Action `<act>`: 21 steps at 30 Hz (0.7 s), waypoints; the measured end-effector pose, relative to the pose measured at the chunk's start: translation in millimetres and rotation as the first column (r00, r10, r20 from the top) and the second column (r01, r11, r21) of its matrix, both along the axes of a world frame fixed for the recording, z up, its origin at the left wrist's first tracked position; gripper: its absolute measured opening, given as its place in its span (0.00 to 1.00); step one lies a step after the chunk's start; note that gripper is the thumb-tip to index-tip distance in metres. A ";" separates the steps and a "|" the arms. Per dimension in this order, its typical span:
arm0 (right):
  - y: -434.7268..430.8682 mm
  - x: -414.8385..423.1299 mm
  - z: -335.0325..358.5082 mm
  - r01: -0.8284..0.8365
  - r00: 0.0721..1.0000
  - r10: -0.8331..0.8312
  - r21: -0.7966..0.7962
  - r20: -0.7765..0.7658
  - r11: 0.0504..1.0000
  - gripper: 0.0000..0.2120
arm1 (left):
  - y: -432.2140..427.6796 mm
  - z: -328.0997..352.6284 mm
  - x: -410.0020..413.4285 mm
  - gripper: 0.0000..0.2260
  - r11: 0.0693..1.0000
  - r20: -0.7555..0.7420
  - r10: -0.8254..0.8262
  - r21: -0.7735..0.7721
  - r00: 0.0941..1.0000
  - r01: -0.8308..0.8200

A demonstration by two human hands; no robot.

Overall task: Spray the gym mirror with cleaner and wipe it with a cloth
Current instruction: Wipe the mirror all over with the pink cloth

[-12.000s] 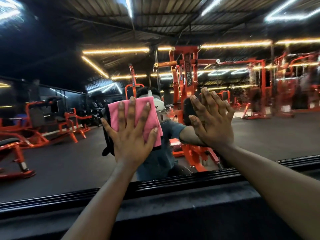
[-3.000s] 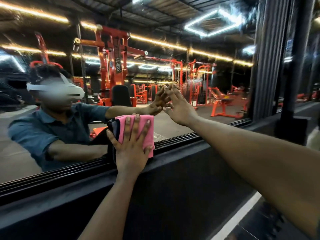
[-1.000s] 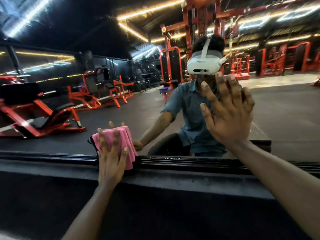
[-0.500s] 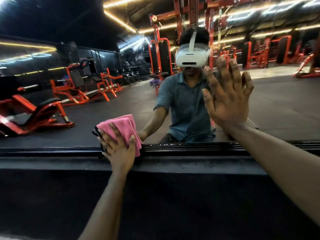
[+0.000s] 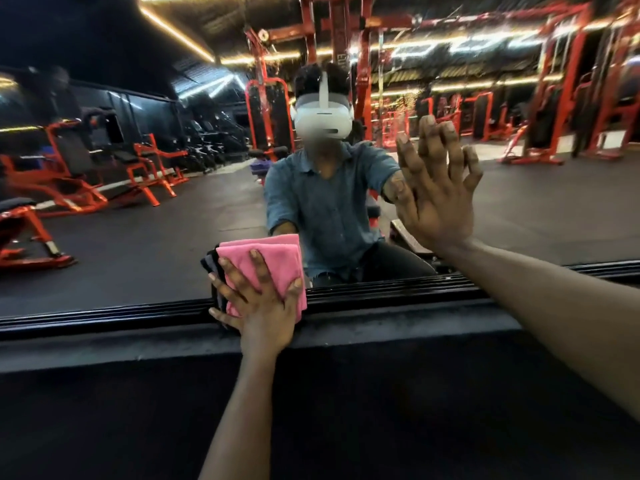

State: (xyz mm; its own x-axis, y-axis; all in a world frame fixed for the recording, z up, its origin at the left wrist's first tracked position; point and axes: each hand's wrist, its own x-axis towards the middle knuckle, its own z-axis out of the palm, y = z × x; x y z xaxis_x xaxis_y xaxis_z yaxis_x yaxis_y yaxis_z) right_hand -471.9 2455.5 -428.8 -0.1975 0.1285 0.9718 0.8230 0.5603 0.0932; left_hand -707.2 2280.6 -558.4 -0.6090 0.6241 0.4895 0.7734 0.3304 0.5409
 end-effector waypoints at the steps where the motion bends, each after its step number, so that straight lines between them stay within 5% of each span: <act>1: 0.0 -0.2 0.6 0.004 1.000 -0.004 -0.005 -0.002 1.000 0.28 | -2.1 -0.7 -0.7 0.41 1.000 0.000 0.005 0.014 1.000 -0.005; 4: 1.1 1.8 -1.7 -0.008 1.000 0.008 0.001 -0.027 1.000 0.28 | -6.0 5.0 -13.0 0.40 0.989 0.049 0.065 0.128 0.997 -0.071; 9: 2.8 -2.4 -5.8 -0.045 0.998 0.045 -0.001 -0.034 0.999 0.28 | 28.7 34.6 7.8 0.50 0.915 0.396 0.180 0.268 0.901 -0.300; 14: 5.7 -0.4 -6.6 -0.061 0.998 0.062 0.022 -0.016 0.998 0.29 | 79.4 7.7 129.8 0.41 0.975 0.165 0.032 0.213 0.986 -0.067; 17: 7.2 0.2 -5.9 -0.078 0.997 0.078 0.017 -0.026 0.997 0.29 | 78.0 10.3 116.4 0.41 0.986 0.131 0.022 0.161 0.991 -0.043; 21: 8.1 0.3 -8.3 -0.131 0.991 0.130 -0.005 -0.027 0.991 0.29 | 58.7 62.8 63.8 0.42 0.921 0.105 0.138 0.352 0.985 -0.167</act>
State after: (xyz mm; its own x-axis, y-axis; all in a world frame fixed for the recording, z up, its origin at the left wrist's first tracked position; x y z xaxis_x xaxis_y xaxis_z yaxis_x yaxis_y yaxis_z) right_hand -471.5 2463.6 -437.1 -0.1873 0.1097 0.9761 0.7450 0.6636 0.0684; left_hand -643.4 2339.3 -495.5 -0.7271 0.3124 0.6113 0.6808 0.2144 0.7003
